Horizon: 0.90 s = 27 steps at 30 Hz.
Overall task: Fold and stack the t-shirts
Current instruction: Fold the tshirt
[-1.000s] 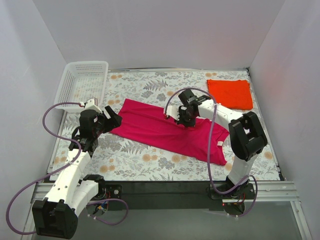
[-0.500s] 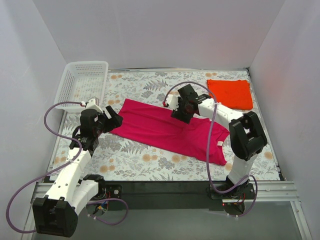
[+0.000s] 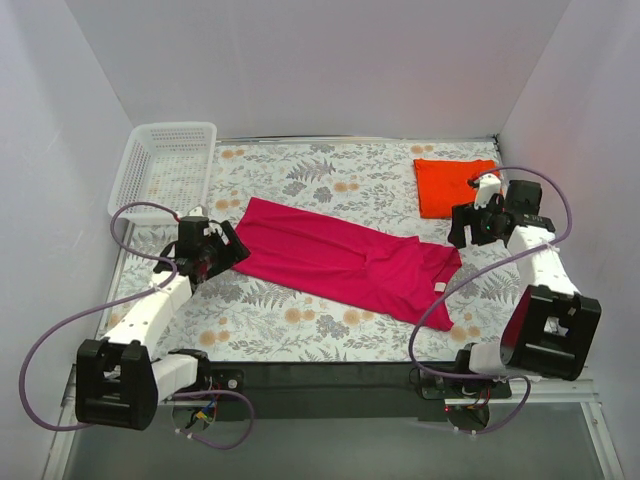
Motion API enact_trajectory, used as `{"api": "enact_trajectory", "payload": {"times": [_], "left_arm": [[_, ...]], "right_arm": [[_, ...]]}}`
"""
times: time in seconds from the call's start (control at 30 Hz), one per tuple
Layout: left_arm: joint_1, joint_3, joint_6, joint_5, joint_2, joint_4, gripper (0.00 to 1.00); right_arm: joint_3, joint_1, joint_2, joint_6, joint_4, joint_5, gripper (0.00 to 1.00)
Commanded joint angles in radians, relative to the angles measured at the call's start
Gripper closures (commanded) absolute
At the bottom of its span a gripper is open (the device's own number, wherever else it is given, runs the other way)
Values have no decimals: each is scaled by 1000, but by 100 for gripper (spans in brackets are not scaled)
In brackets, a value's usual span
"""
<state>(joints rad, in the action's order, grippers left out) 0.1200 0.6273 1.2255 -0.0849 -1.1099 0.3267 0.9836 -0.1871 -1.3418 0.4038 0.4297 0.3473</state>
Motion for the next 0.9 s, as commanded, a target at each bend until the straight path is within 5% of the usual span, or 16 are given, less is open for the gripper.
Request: {"api": "enact_trajectory", "payload": {"times": [0.0,0.27,0.57,0.87], "left_arm": [[-2,37,55,117,-30,40,30],[-6,55,173,232,-142,63,41],[-83,97,229,223,-275,51,53],[-103,107,276,186,-364,17,55]], "right_arm": [[-31,-69,-85,-59,35,142,27],[21,-124,-289,-91,11,214,32],[0,-133,-303,-86,-19,242,33],[-16,-147,-293,-66,-20,275,34]]}}
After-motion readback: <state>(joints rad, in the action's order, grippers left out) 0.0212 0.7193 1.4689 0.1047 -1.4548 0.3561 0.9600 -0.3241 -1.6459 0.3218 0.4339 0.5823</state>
